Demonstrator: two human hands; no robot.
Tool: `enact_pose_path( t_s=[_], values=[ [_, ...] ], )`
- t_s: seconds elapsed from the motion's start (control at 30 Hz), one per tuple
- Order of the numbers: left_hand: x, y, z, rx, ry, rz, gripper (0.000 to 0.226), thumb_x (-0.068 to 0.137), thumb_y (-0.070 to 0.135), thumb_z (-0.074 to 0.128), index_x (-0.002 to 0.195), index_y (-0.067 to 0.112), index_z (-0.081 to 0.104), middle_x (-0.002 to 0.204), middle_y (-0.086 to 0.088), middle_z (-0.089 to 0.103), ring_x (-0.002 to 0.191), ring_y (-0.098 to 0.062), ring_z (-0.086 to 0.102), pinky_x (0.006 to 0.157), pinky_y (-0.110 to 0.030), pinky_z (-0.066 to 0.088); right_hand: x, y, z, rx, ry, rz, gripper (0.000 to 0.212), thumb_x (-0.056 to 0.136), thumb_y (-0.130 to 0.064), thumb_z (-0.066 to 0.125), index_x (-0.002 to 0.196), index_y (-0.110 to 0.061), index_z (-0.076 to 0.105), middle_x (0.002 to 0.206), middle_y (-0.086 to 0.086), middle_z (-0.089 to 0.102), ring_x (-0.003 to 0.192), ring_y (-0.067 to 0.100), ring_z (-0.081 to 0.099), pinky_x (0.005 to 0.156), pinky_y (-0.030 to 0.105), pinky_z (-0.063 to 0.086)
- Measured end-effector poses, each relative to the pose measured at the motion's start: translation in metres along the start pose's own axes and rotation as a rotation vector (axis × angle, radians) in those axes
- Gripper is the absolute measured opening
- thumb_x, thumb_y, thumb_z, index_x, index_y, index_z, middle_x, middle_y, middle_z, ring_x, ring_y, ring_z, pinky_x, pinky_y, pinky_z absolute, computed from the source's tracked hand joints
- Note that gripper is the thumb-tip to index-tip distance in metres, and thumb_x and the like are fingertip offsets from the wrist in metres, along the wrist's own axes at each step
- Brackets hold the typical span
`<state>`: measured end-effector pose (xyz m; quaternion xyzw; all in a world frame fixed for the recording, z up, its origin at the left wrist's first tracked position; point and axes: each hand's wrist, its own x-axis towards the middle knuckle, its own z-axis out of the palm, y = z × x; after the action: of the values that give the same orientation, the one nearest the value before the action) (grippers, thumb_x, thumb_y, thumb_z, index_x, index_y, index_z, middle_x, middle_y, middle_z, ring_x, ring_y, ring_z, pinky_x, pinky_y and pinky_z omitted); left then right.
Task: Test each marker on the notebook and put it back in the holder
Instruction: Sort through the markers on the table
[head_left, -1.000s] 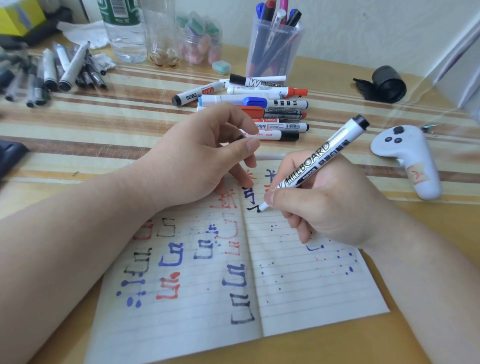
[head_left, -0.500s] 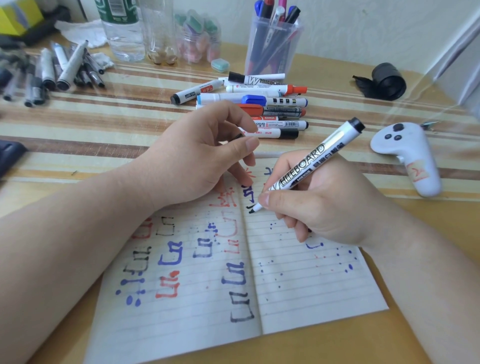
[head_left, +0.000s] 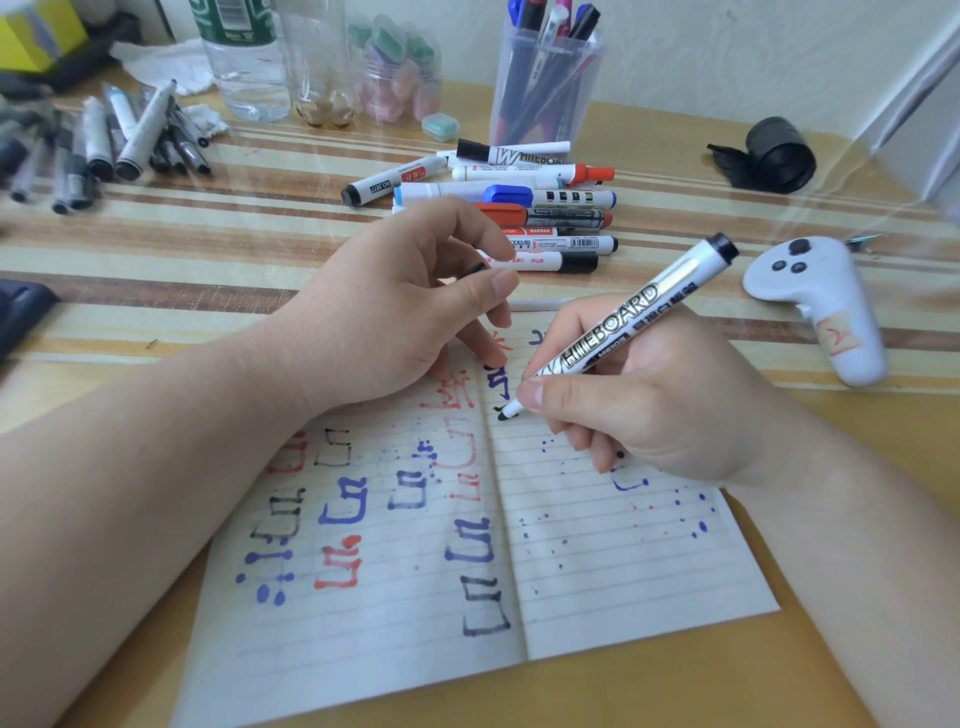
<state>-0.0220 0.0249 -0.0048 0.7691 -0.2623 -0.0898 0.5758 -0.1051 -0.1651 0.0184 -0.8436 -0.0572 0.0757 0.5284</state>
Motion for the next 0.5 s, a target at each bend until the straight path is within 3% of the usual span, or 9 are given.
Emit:
enact_pose_path(
  t_s=[0.17, 0.5],
  values=[
    [-0.0011, 0.0000, -0.0006, -0.007, 0.002, 0.001, 0.011, 0.100, 0.019, 0.062, 0.108, 0.013, 0.058, 0.076, 0.000, 0.072, 0.068, -0.028, 0.076, 0.054, -0.045, 0.047, -0.0006, -0.0006, -0.0003, -0.041, -0.006, 0.010, 0.012, 0.087, -0.006, 0.076, 0.077, -0.005, 0.068, 0.057, 0.005, 0.062, 0.047, 0.019, 0.058, 0.042, 0.028, 0.047],
    [-0.0001, -0.0008, 0.0000, -0.015, 0.011, 0.001, 0.012, 0.100, 0.019, 0.063, 0.109, 0.013, 0.058, 0.076, 0.000, 0.071, 0.068, -0.030, 0.076, 0.053, -0.039, 0.048, -0.0008, -0.0044, -0.0015, -0.081, -0.012, 0.033, 0.012, 0.084, -0.006, 0.074, 0.078, -0.001, 0.066, 0.054, 0.009, 0.058, 0.043, 0.018, 0.054, 0.040, 0.026, 0.044]
  ],
)
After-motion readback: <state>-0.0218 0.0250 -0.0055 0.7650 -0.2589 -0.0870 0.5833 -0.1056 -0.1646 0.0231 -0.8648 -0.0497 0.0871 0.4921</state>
